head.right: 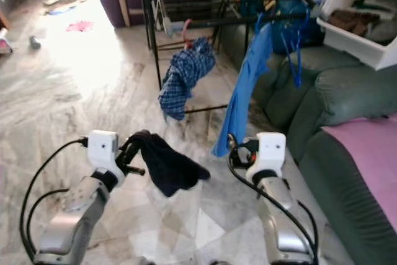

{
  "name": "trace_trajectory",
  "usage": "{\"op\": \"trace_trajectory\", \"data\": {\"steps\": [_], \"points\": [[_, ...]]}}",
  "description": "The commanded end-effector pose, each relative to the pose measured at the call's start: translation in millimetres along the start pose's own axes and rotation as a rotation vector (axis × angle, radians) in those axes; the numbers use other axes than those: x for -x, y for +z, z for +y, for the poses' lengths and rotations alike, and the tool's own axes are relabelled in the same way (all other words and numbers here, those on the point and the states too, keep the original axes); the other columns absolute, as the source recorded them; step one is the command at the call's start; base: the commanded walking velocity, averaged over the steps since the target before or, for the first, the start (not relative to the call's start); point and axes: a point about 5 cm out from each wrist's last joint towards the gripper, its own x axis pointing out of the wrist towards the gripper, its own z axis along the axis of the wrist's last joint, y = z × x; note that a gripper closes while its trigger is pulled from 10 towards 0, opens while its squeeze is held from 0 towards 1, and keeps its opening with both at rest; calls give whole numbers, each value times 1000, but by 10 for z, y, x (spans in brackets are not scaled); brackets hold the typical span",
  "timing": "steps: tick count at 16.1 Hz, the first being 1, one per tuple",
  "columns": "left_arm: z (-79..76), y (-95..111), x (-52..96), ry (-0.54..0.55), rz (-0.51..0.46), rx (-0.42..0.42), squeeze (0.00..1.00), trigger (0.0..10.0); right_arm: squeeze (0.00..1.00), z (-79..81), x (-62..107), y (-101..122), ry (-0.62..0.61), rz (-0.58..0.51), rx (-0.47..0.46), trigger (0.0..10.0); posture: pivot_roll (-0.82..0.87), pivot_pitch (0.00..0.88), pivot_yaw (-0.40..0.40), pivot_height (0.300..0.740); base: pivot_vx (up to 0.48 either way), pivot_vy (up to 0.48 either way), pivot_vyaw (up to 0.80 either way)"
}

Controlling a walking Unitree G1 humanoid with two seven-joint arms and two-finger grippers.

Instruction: Hang hanger

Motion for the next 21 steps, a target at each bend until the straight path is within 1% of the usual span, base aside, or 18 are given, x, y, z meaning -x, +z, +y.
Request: {"op": "trace_trajectory", "data": {"steps": [1, 3, 4, 5, 7, 9, 11, 14, 18, 21], "points": [[32, 90, 19, 15, -52, -32, 0, 10000, 0, -74, 47, 9, -34, -11, 10, 10000, 10, 94, 0, 740, 0, 0, 0], [182, 170, 109, 90, -114, -73, 0, 10000, 0, -109, 126, 5, -55, -17, 16, 10000, 14, 86, -2, 740, 0, 0, 0], [225, 210, 151, 104, -140, -105, 0, 10000, 0, -105, 187, -6, -47, -12, 31, 10000, 16, 85, -1, 740, 0, 0, 0], [258, 202, 181, 113, -136, -115, 0, 10000, 0, -108, 227, 7, -50, -24, 47, 10000, 15, 84, 0, 740, 0, 0, 0], [337, 206, 238, 140, -139, -167, 0, 10000, 0, -150, 276, 78, -87, -71, 48, 10000, 9, 85, 6, 740, 0, 0, 0], [345, 228, 237, 128, -149, -180, 0, 10000, 0, -172, 295, 98, -109, -87, 49, 10000, 13, 86, 15, 740, 0, 0, 0], [338, 251, 206, 125, -161, -191, 0, 10000, 0, -185, 288, 104, -129, -92, 56, 10000, 12, 85, 18, 740, 270, 0, 0], [313, 256, 172, 115, -167, -193, 0, 10000, 0, -201, 259, 124, -145, -96, 63, 10000, 7, 84, 20, 740, 334, 0, -560], [260, 218, 139, 95, -158, -182, 0, 10000, 0, -231, 240, 99, -159, -85, 69, 10000, 2, 82, 24, 740, 355, 0, -739], [232, 208, 109, 88, -156, -175, 0, 10000, 0, -199, 228, 84, -146, -78, 72, 10000, -2, 79, 20, 740, 386, 0, -152]]}}
